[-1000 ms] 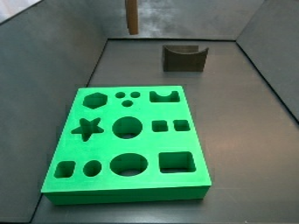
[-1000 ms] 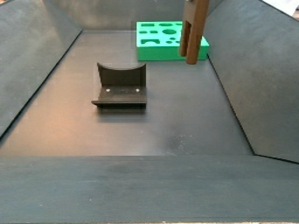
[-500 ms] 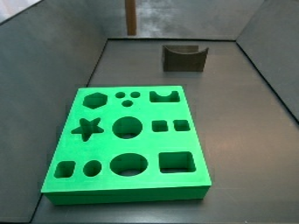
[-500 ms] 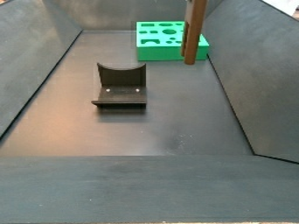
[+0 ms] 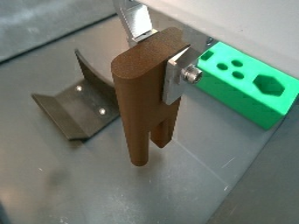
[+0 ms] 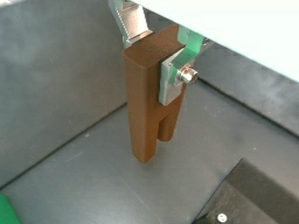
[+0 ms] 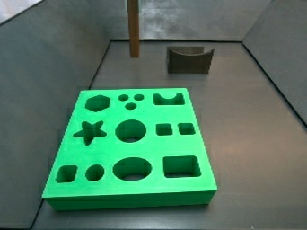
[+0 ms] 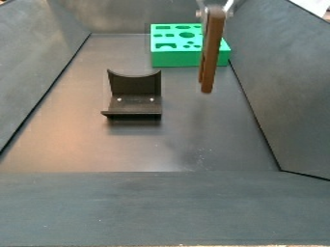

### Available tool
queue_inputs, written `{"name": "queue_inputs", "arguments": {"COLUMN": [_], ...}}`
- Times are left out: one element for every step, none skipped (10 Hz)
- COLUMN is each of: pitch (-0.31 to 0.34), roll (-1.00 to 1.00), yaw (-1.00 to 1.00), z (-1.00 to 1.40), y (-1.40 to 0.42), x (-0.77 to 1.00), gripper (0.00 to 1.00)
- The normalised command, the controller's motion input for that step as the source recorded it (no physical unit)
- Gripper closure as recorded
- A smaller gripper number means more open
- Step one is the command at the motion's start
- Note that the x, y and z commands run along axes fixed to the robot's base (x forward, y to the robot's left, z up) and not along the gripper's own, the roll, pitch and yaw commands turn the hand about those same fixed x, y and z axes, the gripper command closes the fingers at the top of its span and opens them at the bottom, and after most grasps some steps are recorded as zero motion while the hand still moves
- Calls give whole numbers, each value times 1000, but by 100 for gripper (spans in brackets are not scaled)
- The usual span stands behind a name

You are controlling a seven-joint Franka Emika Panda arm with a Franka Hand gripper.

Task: Pick up the square-circle object. Move up. Place the square-circle object on the fixture. Regrasp the square-circle object. Rotate the square-circle object. Move to above the board. Insert the square-circle object.
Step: Rotate the square-circle object.

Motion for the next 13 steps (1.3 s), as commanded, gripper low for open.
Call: {"name": "queue_inputs", "arguments": {"pitch": [-58,-57,-51,-55,-49,-45,-43,6,27,39,53,67,7], "roll": [-190,-190,-189,-188,12,11,11,3,-1,-4,-7,-10,-1], "yaw": [-51,-50,-50,-49,-47,-47,-47,-40,-37,-35,-34,-33,1000], "z": [-886,-704,-471,-299,0,1000,1000,995,837,661,478,293,0], "y": [23,23,24,24,0,0,0,2,3,4,5,6,83], "x": [16,16,17,13,0,0,-1,-36,-34,-25,-13,1,0], "gripper": [100,100,100,100,0,0,0,0,0,0,0,0,0]}}
